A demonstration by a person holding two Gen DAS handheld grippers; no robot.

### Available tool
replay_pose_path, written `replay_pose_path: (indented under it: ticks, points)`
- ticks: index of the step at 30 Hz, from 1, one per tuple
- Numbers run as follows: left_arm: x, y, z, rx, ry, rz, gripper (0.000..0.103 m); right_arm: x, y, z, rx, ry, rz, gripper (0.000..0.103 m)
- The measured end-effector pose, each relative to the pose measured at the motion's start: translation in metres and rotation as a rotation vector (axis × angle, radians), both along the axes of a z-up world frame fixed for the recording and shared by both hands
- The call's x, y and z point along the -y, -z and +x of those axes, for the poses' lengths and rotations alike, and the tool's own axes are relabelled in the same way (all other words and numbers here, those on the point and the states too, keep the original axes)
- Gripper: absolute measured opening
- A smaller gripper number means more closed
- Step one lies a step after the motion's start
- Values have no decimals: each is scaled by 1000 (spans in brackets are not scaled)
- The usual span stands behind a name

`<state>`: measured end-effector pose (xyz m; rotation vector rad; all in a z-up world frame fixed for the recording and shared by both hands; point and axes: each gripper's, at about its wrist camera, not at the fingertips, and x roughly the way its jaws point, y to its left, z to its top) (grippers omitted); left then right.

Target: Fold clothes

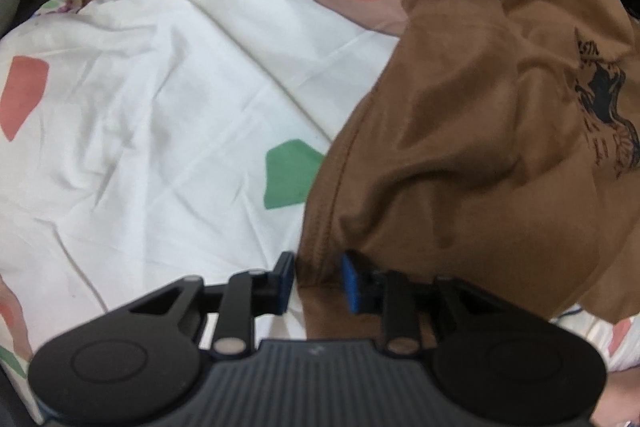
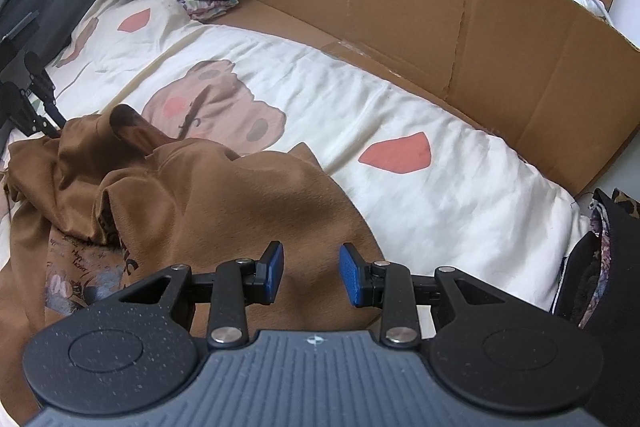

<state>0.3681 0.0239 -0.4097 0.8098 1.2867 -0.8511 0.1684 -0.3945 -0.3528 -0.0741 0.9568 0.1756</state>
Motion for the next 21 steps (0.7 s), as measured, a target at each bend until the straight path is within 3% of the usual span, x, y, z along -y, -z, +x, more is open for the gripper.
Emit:
replay_pose_path:
  ticks: [7, 10, 11, 21]
  points:
    - [4, 4, -18, 54, 75, 34, 25, 0, -1, 2, 9, -6, -7, 38]
    - [4, 3, -21, 69, 78, 38, 16, 1, -2, 4, 17, -9, -22, 38]
    - [2, 0, -21, 74, 75, 38, 9, 2, -3, 5, 20, -9, -27, 38]
    - [-11, -44, -30, 171, 28, -22, 9, 12, 3, 22, 21, 0, -47, 38]
